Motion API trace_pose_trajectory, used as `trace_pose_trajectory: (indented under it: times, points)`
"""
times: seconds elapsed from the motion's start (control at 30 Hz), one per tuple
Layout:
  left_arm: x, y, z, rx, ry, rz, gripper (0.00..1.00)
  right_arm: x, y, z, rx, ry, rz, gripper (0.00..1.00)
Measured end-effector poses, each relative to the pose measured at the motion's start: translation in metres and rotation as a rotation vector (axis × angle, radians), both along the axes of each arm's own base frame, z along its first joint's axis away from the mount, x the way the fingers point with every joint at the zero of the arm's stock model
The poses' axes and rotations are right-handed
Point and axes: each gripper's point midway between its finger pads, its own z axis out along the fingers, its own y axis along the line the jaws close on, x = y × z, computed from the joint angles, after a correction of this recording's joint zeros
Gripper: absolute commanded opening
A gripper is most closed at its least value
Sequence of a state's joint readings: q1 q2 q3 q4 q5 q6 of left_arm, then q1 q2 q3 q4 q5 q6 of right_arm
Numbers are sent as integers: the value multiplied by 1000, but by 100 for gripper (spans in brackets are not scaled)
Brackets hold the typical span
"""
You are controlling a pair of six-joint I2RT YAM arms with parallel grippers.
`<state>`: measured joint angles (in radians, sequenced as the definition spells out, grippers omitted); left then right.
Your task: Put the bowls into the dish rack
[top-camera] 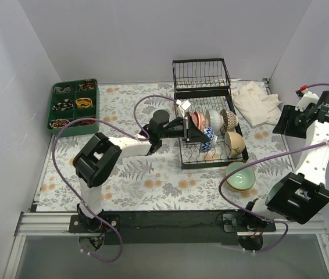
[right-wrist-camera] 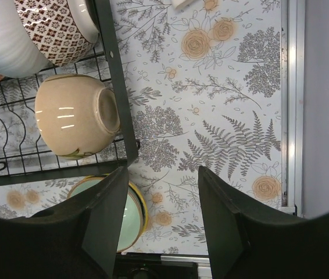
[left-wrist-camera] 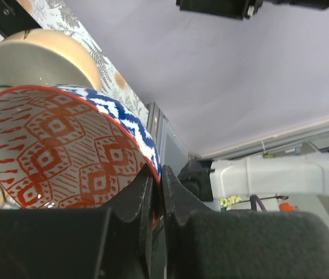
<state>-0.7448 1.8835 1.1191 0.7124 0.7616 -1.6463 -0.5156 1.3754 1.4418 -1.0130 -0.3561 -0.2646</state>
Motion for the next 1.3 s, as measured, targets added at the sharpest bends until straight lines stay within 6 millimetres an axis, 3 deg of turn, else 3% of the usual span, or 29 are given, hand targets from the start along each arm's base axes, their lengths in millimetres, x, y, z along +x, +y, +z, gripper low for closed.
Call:
trace_pose_trajectory:
  times: [0.3,0.53,0.7,1.1,1.3]
  points:
    - [7,-49,-12,-92,48,15,0,-20,2,-9,-35,25,-15,59]
    - [16,-72,-45,-76,57,11,0,-31,6,-17,-42,40,-12,60]
    - [23,-79,-65,-52,73,31,0,-34,7,-22,-42,53,-12,60]
    - [34,-82,-67,-59,168,110,0,-39,8,-32,-35,81,-13,60]
    - [43,-82,-67,-52,256,174,17,-40,8,-32,-37,82,-14,60]
